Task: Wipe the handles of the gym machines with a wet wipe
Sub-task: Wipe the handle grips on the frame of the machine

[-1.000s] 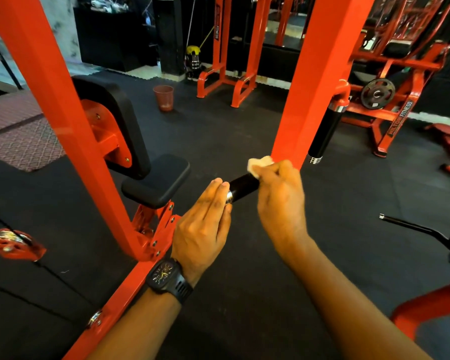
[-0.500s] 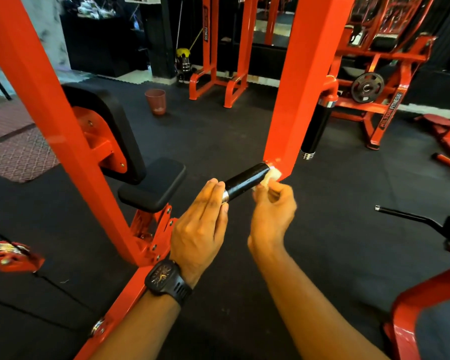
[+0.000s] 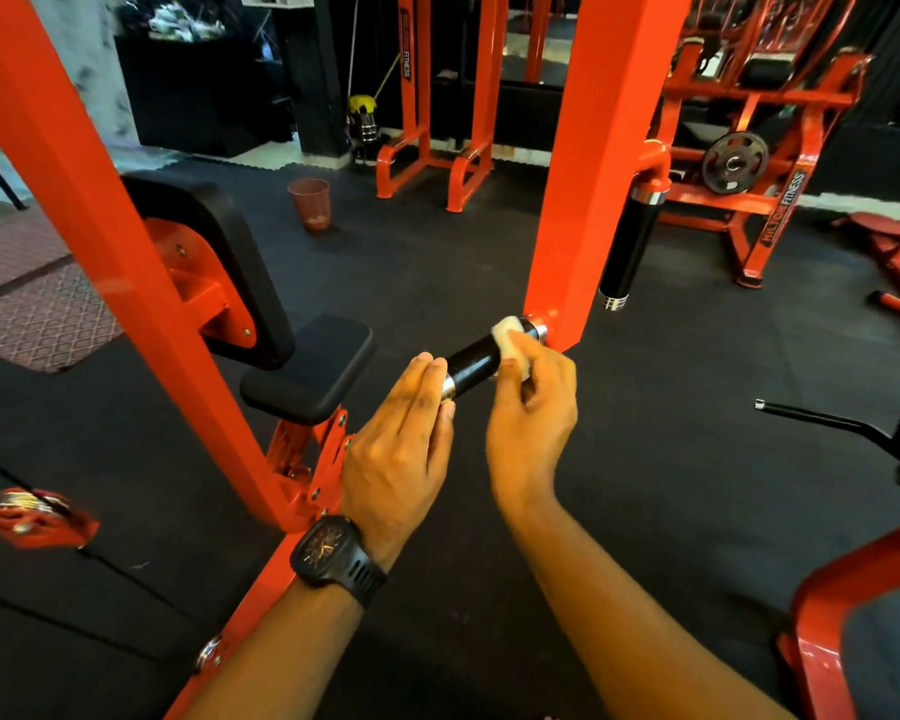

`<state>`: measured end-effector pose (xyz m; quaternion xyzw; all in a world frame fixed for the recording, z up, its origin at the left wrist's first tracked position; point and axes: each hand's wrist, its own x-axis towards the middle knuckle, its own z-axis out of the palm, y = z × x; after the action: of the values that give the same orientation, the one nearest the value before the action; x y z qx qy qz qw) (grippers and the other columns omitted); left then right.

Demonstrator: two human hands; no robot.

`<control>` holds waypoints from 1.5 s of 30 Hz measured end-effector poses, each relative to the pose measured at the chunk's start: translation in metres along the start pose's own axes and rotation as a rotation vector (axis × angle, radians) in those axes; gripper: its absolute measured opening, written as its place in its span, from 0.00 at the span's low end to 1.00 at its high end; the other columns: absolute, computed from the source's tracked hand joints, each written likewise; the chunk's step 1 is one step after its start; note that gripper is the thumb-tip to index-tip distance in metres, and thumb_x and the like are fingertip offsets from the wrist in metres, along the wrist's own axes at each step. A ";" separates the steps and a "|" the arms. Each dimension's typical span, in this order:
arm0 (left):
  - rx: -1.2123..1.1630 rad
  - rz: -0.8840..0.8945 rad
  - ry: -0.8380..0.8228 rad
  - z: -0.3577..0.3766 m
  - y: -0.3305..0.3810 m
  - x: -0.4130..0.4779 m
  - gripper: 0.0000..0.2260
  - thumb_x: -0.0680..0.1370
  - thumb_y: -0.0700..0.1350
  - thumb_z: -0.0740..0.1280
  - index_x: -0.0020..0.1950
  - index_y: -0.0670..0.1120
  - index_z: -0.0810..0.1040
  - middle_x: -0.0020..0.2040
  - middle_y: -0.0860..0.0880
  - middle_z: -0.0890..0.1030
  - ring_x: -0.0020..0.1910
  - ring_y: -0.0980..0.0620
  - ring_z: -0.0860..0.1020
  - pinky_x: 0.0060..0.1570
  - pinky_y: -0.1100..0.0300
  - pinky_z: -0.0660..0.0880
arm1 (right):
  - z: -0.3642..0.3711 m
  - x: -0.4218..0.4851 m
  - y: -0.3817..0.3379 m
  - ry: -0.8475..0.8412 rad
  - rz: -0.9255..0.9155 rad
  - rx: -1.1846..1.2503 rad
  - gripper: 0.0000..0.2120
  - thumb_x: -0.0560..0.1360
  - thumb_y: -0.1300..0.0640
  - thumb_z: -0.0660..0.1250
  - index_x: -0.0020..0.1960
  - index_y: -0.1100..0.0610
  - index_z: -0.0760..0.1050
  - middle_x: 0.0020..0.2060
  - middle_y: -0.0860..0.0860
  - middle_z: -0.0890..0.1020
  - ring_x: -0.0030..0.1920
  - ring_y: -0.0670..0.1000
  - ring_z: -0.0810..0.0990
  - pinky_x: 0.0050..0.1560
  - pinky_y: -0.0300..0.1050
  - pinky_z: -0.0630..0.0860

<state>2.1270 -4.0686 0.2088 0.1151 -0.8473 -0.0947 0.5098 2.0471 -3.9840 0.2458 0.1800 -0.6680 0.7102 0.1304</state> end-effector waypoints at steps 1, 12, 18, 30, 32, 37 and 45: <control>-0.011 -0.004 0.003 0.000 0.000 0.000 0.16 0.82 0.41 0.66 0.70 0.38 0.76 0.69 0.41 0.77 0.70 0.49 0.75 0.69 0.61 0.71 | -0.001 -0.007 -0.002 -0.102 -0.145 -0.065 0.10 0.80 0.62 0.67 0.59 0.55 0.82 0.52 0.51 0.78 0.53 0.45 0.79 0.54 0.38 0.75; -0.079 -0.062 0.017 0.000 0.000 -0.003 0.20 0.82 0.41 0.66 0.72 0.36 0.72 0.70 0.41 0.76 0.69 0.49 0.75 0.69 0.65 0.69 | -0.019 -0.008 -0.004 -0.426 -0.327 -0.216 0.09 0.79 0.61 0.69 0.41 0.55 0.75 0.42 0.54 0.76 0.43 0.49 0.77 0.47 0.44 0.76; -0.030 -0.028 0.004 0.001 0.001 -0.002 0.19 0.82 0.41 0.67 0.71 0.37 0.73 0.69 0.42 0.77 0.68 0.49 0.76 0.67 0.62 0.72 | -0.010 0.044 -0.005 -0.275 -0.384 -0.433 0.10 0.76 0.62 0.64 0.51 0.53 0.82 0.51 0.56 0.76 0.53 0.57 0.75 0.53 0.50 0.72; -0.028 -0.010 0.029 0.006 0.000 -0.003 0.16 0.83 0.40 0.65 0.70 0.37 0.75 0.70 0.41 0.76 0.70 0.49 0.74 0.65 0.53 0.76 | -0.006 0.022 -0.003 -0.171 -0.269 -0.436 0.05 0.76 0.60 0.70 0.43 0.51 0.79 0.46 0.55 0.76 0.46 0.47 0.74 0.52 0.41 0.72; -0.032 -0.026 0.012 0.005 0.000 -0.004 0.16 0.83 0.41 0.64 0.70 0.37 0.75 0.70 0.41 0.76 0.71 0.49 0.74 0.65 0.52 0.76 | -0.009 -0.008 -0.002 -0.180 -0.262 -0.349 0.10 0.79 0.64 0.66 0.57 0.53 0.80 0.50 0.51 0.77 0.45 0.42 0.75 0.48 0.35 0.74; -0.043 -0.030 -0.017 0.000 -0.002 -0.005 0.17 0.84 0.43 0.64 0.71 0.38 0.74 0.71 0.41 0.75 0.71 0.49 0.73 0.68 0.57 0.73 | -0.014 -0.026 0.005 -0.156 -0.231 -0.327 0.13 0.77 0.61 0.70 0.49 0.42 0.76 0.47 0.46 0.79 0.48 0.48 0.81 0.46 0.48 0.80; -0.086 -0.020 0.011 0.002 0.000 -0.005 0.16 0.82 0.40 0.65 0.70 0.37 0.76 0.69 0.41 0.77 0.69 0.48 0.75 0.67 0.55 0.74 | 0.007 0.012 -0.019 -0.356 -0.457 -0.477 0.07 0.76 0.66 0.67 0.52 0.64 0.81 0.43 0.57 0.78 0.45 0.54 0.73 0.46 0.40 0.70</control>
<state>2.1275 -4.0670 0.2043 0.1021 -0.8385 -0.1358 0.5178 2.0448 -3.9905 0.2684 0.4095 -0.7694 0.4450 0.2056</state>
